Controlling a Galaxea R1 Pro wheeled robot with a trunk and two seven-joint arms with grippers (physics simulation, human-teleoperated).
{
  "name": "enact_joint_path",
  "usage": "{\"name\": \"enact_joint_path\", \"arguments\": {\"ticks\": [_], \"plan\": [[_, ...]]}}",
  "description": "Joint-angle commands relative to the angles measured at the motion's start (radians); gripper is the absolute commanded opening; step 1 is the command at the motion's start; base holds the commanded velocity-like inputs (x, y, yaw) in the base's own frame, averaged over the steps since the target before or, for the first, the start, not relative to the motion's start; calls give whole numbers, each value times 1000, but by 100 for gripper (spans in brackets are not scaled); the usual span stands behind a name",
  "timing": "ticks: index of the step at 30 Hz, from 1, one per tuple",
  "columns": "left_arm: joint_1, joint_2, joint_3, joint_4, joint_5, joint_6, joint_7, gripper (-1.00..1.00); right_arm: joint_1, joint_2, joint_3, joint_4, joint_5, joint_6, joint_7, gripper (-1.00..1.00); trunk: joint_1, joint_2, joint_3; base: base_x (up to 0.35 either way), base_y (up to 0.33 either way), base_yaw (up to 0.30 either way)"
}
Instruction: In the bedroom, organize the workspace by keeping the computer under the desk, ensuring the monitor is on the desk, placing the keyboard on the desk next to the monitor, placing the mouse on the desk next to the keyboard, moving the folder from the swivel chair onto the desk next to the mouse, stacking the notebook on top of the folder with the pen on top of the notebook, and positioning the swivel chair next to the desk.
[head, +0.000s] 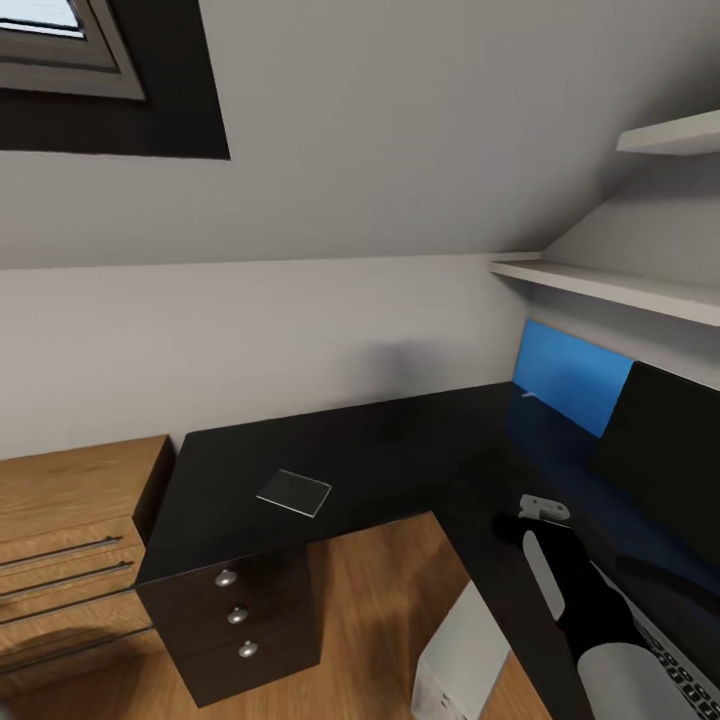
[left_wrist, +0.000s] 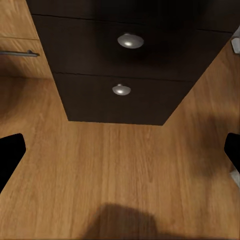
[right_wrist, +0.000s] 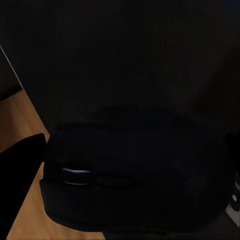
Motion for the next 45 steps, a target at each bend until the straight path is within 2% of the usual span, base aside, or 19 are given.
{"name": "enact_joint_path", "arguments": {"ticks": [1,8,19,32,36,39,45], "plan": [[0,2,-6,-1,8,-4,8,100,0,0,1,-1,-11,3,-8,-100,0,-1,-1,111,0,0],[0,1,-9,-1,7,-4,9,100,-1,0,0,-1,-11,4,-9,-100,0,-1,-1,207,0,0],[0,0,-12,-1,4,-3,9,100,-1,-1,-1,-2,-12,6,-11,-100,0,-1,-1,8,0,-11],[0,0,-12,-1,4,-3,9,100,0,-1,6,3,-9,11,-9,-100,0,-1,5,0,0,-230],[0,0,-12,-1,4,-3,8,100,0,-3,43,22,-7,12,-8,-100,0,-1,7,0,0,-272],[0,-1,-12,-1,4,-3,8,100,0,-4,100,31,-6,12,-8,-100,0,-1,9,0,0,-273],[0,-1,-12,-1,4,-3,9,100,-1,-6,146,40,-4,12,-7,-100,0,-1,11,0,0,-182]]}}
